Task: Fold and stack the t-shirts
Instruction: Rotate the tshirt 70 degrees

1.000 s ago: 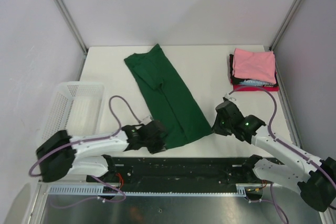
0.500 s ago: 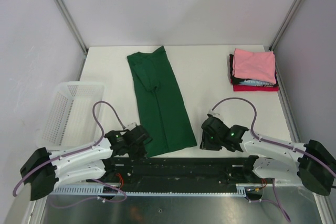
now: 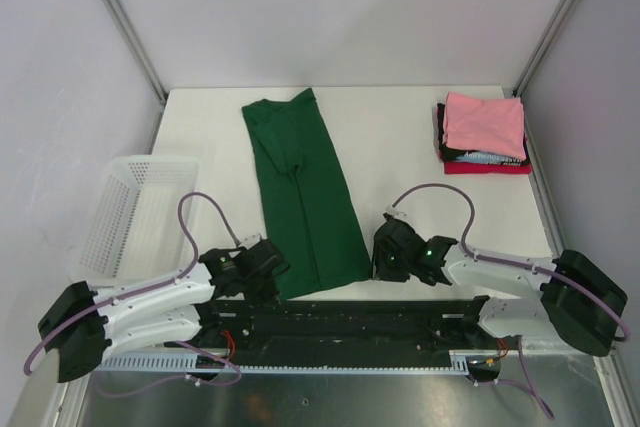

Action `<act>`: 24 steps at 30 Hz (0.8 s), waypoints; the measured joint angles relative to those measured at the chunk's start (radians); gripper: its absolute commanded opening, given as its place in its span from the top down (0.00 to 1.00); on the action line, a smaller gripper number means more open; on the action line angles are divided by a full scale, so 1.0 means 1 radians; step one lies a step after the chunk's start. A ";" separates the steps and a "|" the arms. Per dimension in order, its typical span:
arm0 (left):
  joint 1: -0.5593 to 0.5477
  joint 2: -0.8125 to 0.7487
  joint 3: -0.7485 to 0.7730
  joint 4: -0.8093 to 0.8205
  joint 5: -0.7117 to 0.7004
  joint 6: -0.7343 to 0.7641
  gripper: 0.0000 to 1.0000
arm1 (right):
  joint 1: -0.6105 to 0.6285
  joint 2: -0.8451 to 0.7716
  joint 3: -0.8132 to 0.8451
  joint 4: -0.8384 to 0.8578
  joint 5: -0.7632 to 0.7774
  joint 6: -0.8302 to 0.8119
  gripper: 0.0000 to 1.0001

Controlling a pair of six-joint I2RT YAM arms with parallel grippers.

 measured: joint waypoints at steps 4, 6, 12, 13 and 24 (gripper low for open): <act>0.000 -0.026 0.000 -0.014 0.018 0.012 0.68 | -0.004 0.047 0.005 0.032 0.000 -0.013 0.59; 0.000 -0.044 0.000 -0.020 0.025 0.018 0.65 | -0.006 0.060 0.013 0.043 0.002 -0.019 0.59; 0.000 -0.088 0.000 -0.039 0.042 0.023 0.60 | -0.006 0.092 0.028 0.063 0.007 -0.026 0.62; 0.000 -0.094 0.000 -0.045 0.042 0.023 0.59 | -0.006 0.095 0.029 0.066 0.008 -0.026 0.63; 0.010 -0.175 0.000 -0.076 0.016 0.001 0.55 | -0.022 0.071 0.031 0.003 0.024 -0.048 0.95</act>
